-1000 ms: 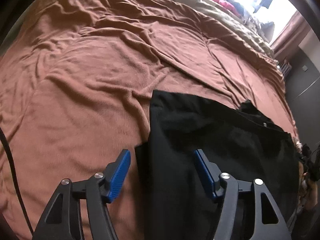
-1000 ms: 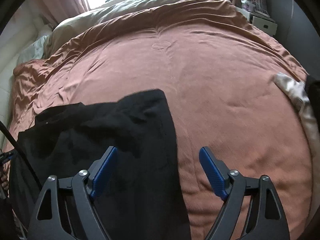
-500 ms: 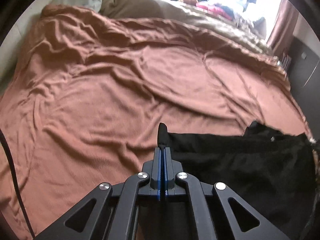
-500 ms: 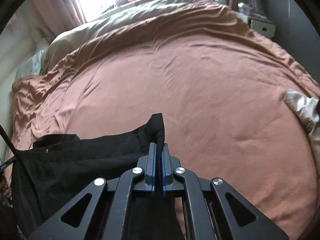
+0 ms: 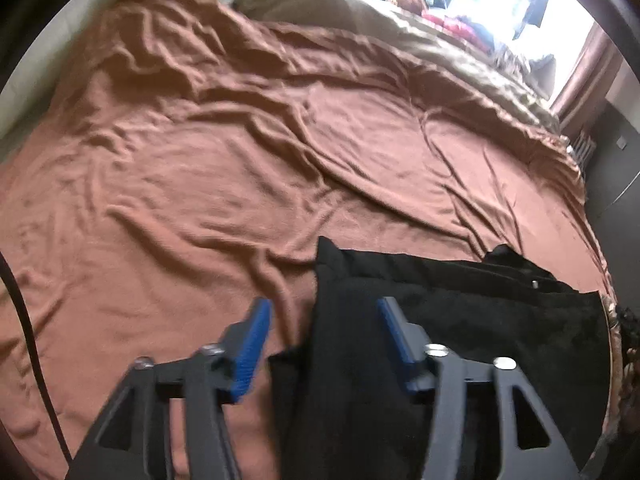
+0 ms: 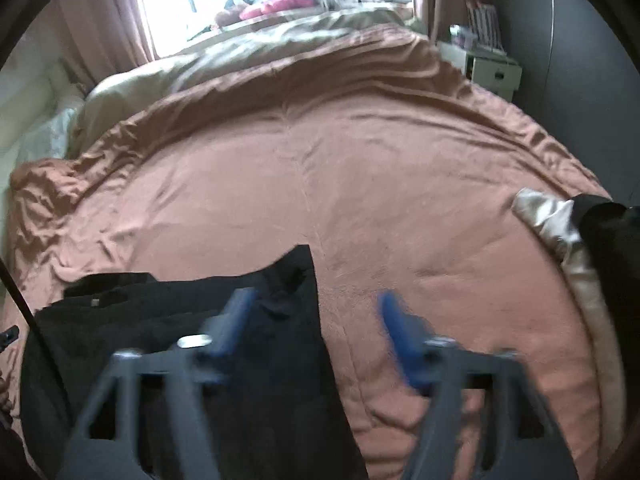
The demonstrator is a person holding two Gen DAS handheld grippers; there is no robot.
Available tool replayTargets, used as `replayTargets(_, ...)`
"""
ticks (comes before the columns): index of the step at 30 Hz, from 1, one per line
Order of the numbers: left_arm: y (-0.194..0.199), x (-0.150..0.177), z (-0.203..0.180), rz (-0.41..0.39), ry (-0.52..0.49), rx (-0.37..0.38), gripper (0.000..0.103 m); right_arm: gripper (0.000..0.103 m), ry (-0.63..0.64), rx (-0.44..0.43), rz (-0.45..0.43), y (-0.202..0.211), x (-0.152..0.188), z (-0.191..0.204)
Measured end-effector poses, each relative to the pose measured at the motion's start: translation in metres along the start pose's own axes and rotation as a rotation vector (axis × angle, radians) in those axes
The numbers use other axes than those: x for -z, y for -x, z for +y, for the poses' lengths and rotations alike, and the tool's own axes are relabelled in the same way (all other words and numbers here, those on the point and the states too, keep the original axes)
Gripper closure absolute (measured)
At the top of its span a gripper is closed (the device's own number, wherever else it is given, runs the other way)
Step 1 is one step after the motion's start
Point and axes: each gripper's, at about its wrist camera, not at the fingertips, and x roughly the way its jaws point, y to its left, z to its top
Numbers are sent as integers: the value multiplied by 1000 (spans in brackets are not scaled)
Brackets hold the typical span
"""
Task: Fold large clothes
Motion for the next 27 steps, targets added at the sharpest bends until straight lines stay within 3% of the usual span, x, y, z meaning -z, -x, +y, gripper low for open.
replayTargets(5,41,24,12,-3,24,28,43,34,33,-23,-43,56,25,2)
replayTargets(14,112,85,25,-18,105,77,41,34,38,-141,-32,144,63,5)
replayTargets(18,136,117,31,-36,159,118,25,34,42,-187,-39,176,73,5)
replayTargets(27,152,177,36,-25,269,169,24,34,112,-260,-57,215,100,30)
